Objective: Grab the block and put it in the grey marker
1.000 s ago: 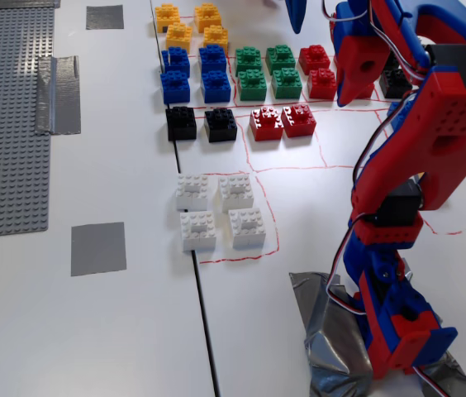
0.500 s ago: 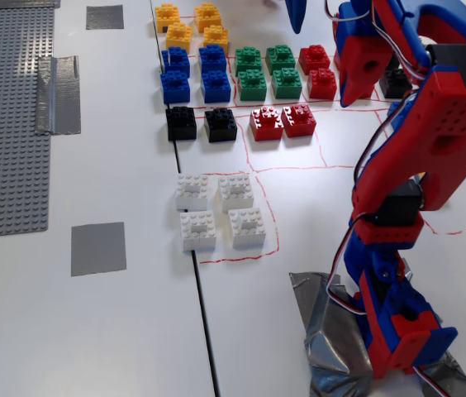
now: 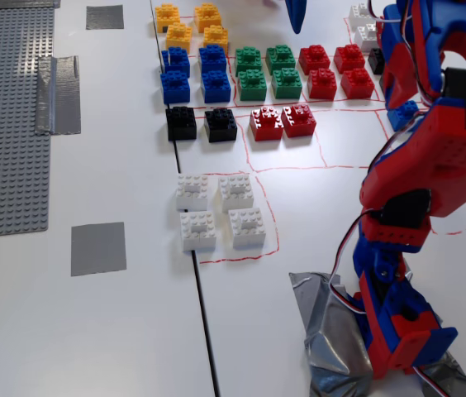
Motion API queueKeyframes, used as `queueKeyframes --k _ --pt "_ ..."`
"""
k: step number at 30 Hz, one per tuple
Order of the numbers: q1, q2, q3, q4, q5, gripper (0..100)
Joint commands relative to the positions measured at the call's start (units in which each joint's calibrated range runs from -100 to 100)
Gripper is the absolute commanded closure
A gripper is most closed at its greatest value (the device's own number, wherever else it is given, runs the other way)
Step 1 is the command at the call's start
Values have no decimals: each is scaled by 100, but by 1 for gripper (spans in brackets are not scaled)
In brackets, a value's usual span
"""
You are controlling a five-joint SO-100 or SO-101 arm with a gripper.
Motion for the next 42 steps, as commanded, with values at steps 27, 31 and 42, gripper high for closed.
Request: queueKeyframes --k 27,31,42 --pt "1924 260 745 -443 601 73" --pt "1953 507 645 -589 659 74" --pt "2042 1101 472 -767 659 69"
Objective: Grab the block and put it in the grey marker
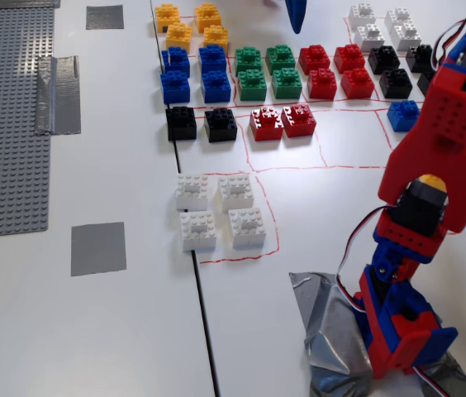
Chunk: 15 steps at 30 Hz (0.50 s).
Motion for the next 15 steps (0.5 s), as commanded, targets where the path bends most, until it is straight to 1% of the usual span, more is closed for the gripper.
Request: queueKeyframes --k 1,15 --pt "117 -9 -518 -72 44 69" --pt "146 874 -854 -445 0 69"
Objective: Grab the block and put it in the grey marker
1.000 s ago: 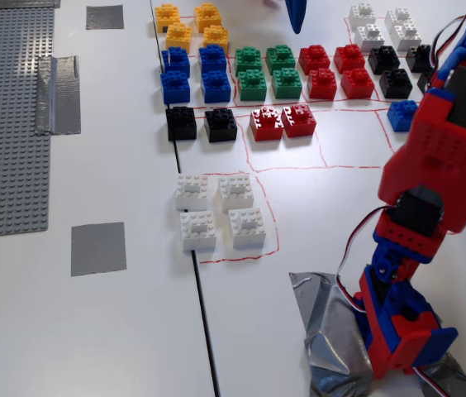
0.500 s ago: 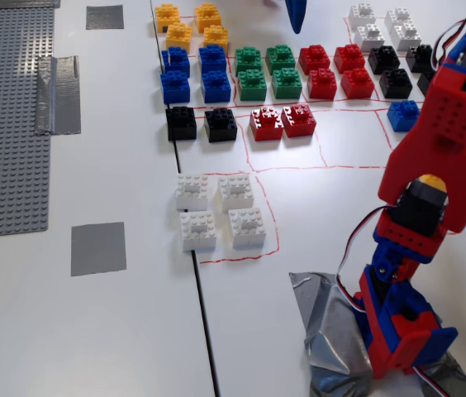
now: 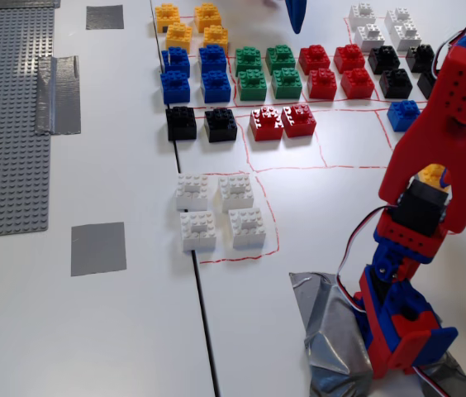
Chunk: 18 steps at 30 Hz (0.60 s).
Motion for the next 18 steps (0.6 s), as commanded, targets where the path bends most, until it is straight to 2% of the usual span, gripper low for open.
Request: queueKeyframes --k 1,18 --pt "97 -78 -490 -162 0 69" --pt "-207 178 -418 -340 -88 72"
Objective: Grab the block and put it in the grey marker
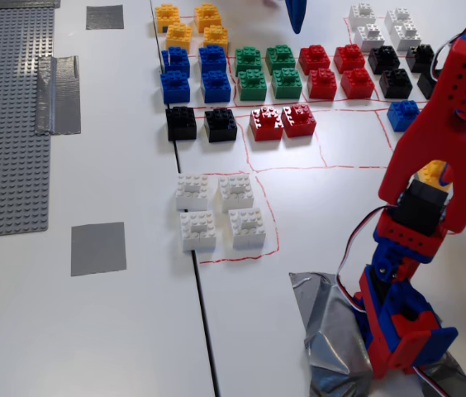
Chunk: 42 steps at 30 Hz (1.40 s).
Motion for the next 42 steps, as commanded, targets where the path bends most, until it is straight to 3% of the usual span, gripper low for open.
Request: queueKeyframes --k 1,11,31,42 --pt "-134 -122 -182 -33 -54 72" --pt "-252 -238 73 -74 -88 75" --pt "-281 -675 345 -1 -210 100" --pt "-1027 -1376 -9 738 -322 100"
